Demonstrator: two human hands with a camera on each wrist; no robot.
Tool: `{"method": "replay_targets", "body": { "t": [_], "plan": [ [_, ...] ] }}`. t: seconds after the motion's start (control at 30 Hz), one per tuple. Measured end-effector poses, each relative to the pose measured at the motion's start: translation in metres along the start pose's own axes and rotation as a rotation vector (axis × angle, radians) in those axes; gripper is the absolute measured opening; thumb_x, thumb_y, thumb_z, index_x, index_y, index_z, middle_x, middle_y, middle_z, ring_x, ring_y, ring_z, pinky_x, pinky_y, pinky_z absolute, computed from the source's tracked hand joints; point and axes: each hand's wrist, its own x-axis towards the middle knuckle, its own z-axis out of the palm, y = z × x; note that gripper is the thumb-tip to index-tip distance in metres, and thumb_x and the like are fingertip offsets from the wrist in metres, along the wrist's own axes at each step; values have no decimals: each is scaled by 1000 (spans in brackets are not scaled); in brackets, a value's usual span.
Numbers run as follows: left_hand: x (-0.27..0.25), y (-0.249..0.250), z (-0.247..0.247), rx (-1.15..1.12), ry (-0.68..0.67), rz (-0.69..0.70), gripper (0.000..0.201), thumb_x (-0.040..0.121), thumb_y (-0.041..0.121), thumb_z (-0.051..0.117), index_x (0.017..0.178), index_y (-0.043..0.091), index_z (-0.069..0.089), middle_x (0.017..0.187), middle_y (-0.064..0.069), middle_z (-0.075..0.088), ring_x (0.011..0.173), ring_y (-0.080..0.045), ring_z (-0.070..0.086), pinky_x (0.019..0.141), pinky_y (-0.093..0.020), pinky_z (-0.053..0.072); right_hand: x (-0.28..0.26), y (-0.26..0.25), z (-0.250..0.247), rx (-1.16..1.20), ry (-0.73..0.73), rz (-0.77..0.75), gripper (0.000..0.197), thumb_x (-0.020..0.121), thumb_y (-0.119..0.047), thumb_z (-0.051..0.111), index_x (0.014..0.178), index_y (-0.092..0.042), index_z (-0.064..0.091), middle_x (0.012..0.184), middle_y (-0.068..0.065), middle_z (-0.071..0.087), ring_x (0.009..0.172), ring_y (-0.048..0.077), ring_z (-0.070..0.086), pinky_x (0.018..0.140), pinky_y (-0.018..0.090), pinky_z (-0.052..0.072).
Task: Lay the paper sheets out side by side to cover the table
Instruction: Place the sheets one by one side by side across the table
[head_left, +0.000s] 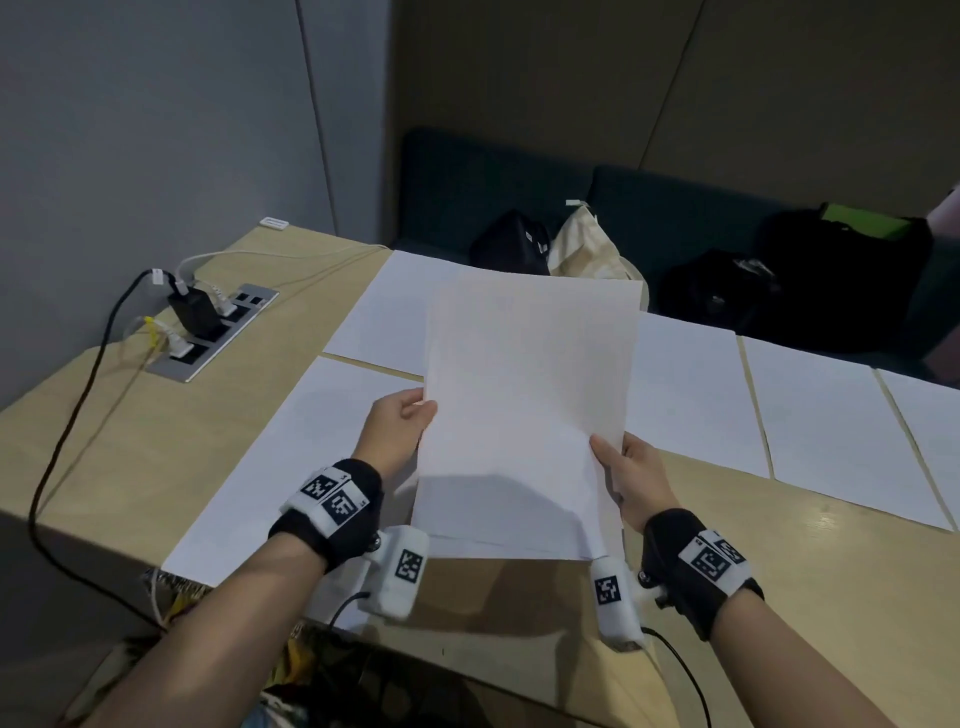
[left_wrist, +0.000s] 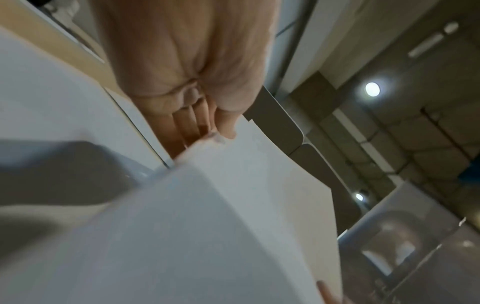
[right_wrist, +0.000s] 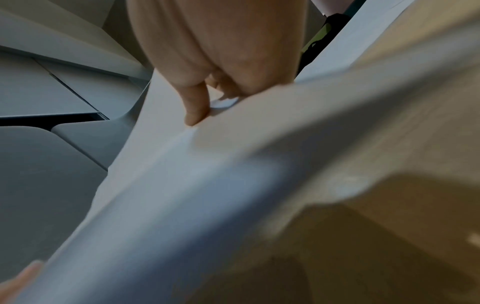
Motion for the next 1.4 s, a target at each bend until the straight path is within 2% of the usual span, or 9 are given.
{"method": "replay_targets", "body": {
  "t": [0.13,0.4,0.5,0.7,0.83,0.93,1.0,1.2,1.4],
  "plan": [
    [-6,11,18,-102,40,-9,18,85,-2,59,102,-1,64,87,-11,68,58,-5,67,51,-9,50,-4,2,-21,-10,-9,-26,28,94,-4,49,119,7,54,88,5,67,67,11,68,58,18,58],
    [-26,11,68,-94,38,-42,23,74,13,76,92,1,67,91,-14,72,69,-13,69,61,-18,54,-14,7,-82,-64,149,-33,21,92,-5,53,105,10,60,106,32,66,88,48,62,76,38,49],
    [-34,7,80,-99,43,-57,36,77,23,74,99,-3,67,98,-13,71,90,-18,67,89,-32,51,-18,10,-96,-21,175,-34,24,92,-2,50,113,8,58,104,19,67,89,31,65,91,42,51],
    [-44,-3,77,1,81,-89,22,78,22,73,67,7,61,69,-9,58,76,-25,55,75,-26,44,-23,10,-122,29,246,-38,25,93,-3,49,116,5,57,98,10,65,81,21,63,70,23,56],
    [-51,-19,70,150,156,-161,41,75,20,74,42,20,49,49,1,48,59,-27,43,60,-21,38,-23,7,-141,44,330,-32,29,94,-3,49,120,8,53,114,19,61,87,26,60,92,40,49],
    [-59,-32,66,266,222,-164,12,79,15,72,77,12,60,87,-4,54,86,-21,47,79,-23,35,-25,8,-156,74,389,-22,31,93,-3,50,122,8,53,123,22,60,99,29,58,97,41,46],
    [-61,-41,63,338,240,-172,34,80,12,70,110,-1,61,103,-11,59,96,-25,53,87,-27,39,-27,9,-164,88,417,-18,32,93,-3,50,123,8,52,126,22,58,101,29,57,95,39,46],
    [-63,-43,75,692,275,-50,53,78,20,67,129,15,50,134,-15,44,124,-35,42,101,-43,36,-30,10,-180,116,453,3,34,93,-4,50,125,7,51,127,22,58,100,27,57,90,35,45],
    [-75,-41,109,953,-432,20,58,71,47,71,125,45,50,154,4,22,143,-21,18,115,-49,12,-31,14,-181,107,455,11,35,93,-4,50,127,6,50,130,22,57,102,27,56,92,36,44]
  ]
}}
